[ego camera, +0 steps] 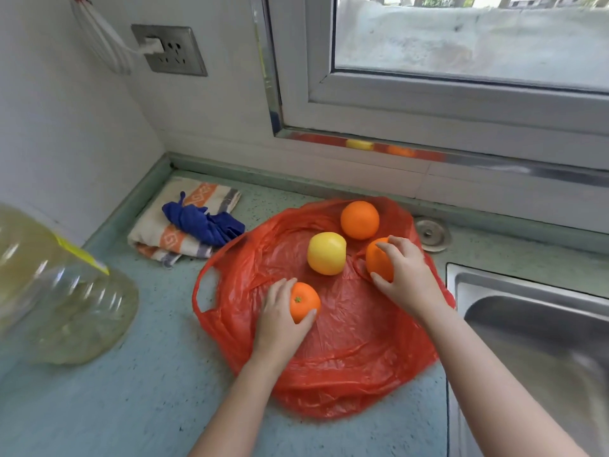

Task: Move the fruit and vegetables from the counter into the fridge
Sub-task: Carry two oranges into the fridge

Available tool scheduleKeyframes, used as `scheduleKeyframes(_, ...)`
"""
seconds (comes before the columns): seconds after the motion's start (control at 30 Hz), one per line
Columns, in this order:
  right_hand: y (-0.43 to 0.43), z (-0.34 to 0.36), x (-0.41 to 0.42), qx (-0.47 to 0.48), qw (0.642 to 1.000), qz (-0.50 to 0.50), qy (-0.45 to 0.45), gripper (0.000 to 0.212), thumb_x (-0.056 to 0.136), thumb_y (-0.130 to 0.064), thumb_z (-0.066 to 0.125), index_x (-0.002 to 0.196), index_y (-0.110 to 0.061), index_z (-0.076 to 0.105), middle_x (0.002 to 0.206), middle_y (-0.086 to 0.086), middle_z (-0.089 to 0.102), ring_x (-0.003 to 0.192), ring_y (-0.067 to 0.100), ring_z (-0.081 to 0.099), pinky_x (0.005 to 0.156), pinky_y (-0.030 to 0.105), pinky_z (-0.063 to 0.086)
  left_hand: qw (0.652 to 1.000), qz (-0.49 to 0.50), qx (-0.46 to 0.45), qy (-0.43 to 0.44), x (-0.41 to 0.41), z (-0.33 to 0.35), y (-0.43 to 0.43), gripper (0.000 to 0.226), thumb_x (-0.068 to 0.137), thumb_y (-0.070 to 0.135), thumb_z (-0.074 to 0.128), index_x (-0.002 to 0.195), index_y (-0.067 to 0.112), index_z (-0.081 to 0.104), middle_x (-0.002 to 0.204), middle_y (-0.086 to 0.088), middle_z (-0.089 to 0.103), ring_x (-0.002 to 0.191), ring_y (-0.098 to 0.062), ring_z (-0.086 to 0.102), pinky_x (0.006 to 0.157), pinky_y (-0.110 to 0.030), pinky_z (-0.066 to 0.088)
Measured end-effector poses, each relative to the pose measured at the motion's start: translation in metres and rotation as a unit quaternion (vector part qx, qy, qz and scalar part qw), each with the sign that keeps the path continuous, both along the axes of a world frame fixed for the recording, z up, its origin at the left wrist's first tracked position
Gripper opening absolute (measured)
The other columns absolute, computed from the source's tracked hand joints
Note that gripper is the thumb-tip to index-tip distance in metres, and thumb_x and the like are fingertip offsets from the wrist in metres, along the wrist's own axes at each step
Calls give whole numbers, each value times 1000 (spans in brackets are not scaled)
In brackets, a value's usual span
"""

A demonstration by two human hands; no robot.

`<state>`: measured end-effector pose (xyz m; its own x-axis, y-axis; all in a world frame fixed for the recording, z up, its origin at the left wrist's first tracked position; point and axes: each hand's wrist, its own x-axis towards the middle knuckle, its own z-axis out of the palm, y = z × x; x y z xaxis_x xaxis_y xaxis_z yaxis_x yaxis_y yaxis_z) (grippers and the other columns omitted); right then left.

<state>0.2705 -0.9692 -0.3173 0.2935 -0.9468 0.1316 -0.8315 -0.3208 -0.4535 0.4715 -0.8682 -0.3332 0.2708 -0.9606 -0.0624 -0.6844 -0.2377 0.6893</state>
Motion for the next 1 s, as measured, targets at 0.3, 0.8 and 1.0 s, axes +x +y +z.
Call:
scheduleKeyframes(0.3,-15,-11,6,4,1000,7,19,54,72,-14,72,122,-7,53,134,24,41,126,41,33,93,55,42,1000,-2,22,19,3,-4,0,68,79,30,69,136,17,35,137,-1,35,125,-17,37,98,-22,28)
scheduleKeyframes(0.8,-16,-26,-12,50,992,-56,-103,80,67,-17,79,136,-12,38,132,18,39,123,33,36,103,39,30,998,12,54,38,-6,-7,0,75,73,34,74,135,25,34,136,0,35,121,-17,40,94,-24,32)
scheduleKeyframes(1.0,0,-16,-12,47,979,-59,-190,78,67,-19,80,133,-12,40,125,11,43,117,19,39,94,18,24,996,37,46,65,-10,0,6,73,73,32,75,134,25,36,134,0,37,111,-12,41,87,-20,32)
